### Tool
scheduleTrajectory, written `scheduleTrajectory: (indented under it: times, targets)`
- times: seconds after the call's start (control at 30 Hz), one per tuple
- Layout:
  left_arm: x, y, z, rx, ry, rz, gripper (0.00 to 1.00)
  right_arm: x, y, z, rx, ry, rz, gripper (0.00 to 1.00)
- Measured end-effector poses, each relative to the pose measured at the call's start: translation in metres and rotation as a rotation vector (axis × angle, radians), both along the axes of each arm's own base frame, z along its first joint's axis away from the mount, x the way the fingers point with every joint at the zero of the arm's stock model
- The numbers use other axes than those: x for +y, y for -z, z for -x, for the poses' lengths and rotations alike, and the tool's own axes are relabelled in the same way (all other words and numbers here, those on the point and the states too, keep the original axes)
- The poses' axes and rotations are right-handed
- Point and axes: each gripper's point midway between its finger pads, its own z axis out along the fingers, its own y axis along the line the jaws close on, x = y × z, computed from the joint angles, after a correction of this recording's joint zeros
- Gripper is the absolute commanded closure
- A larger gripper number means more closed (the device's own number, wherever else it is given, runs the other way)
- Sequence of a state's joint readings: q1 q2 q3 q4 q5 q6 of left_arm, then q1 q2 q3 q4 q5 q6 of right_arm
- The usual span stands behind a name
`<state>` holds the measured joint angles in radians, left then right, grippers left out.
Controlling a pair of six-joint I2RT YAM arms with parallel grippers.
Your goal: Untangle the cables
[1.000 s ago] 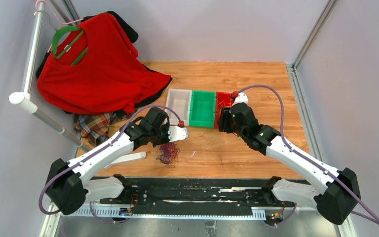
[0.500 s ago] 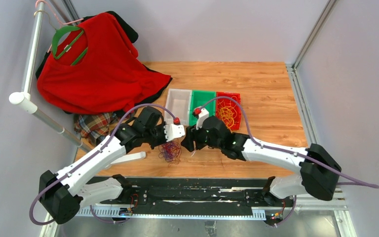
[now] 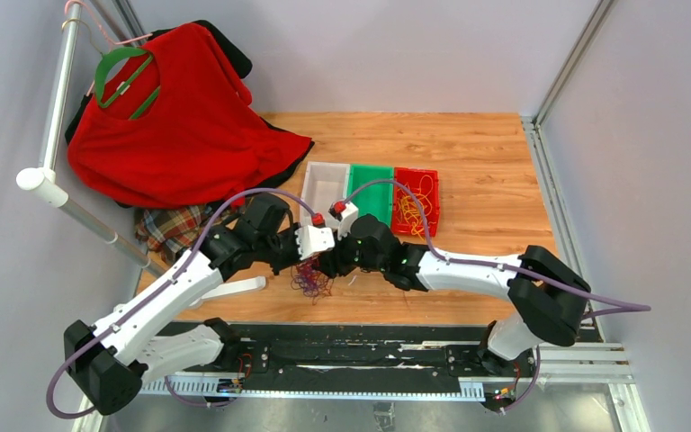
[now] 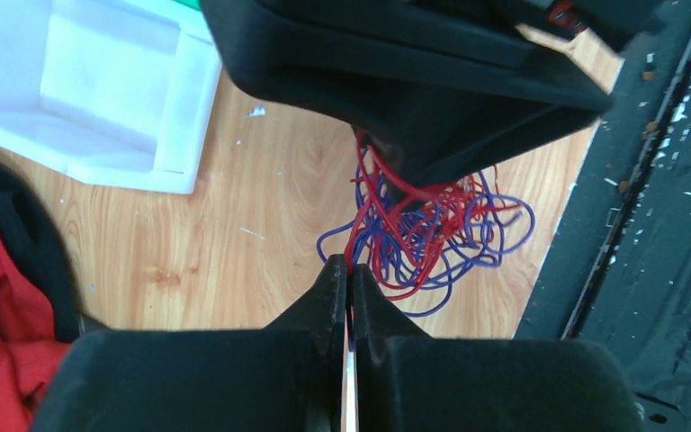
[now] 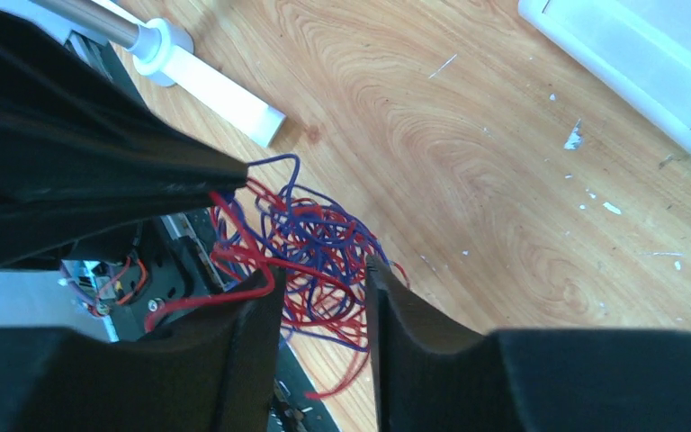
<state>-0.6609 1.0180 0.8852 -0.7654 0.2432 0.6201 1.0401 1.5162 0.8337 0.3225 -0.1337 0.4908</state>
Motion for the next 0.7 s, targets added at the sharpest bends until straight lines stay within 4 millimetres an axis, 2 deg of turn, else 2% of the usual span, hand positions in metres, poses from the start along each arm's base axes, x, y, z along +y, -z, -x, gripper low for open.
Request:
scheduleTrajectory:
  times: [0.1,0.13,0.23,0.27,0.33,0.37,0.47,0.57,0.7]
  targets:
    - [-0.002,-0.008,0.006,0.001,0.02,0.03,0.98,0.002,-0.001,-0.001,0.006,0.007,-0.012,0.95]
    - [-0.002,-0.01,0.008,0.001,0.025,0.036,0.95,0.002,-0.002,-0.001,0.002,0.008,-0.016,0.99]
    - [0.0,-0.013,0.011,-0.006,0.029,0.041,0.83,-0.002,-0.007,-0.002,-0.003,0.02,-0.03,0.99]
    - [0.0,-0.014,0.011,-0.011,0.03,0.042,0.74,-0.007,-0.009,-0.002,-0.005,0.027,-0.035,1.0]
    - [0.002,-0.016,0.011,-0.022,0.027,0.045,0.49,-0.017,-0.013,-0.001,-0.014,0.039,-0.046,0.99]
    - [0.002,-0.017,0.01,-0.029,0.028,0.045,0.41,-0.021,-0.016,-0.001,-0.018,0.046,-0.051,1.0]
    - [0.003,-0.02,0.012,-0.032,0.016,0.058,0.28,-0.032,-0.025,-0.003,-0.036,0.072,-0.064,0.99]
    - [0.002,-0.023,0.015,-0.018,0.012,0.077,0.24,-0.035,-0.03,-0.005,-0.045,0.085,-0.069,0.99]
    - [-0.007,-0.034,0.019,0.024,0.001,0.131,0.24,-0.038,-0.027,-0.006,-0.036,0.102,-0.027,0.99]
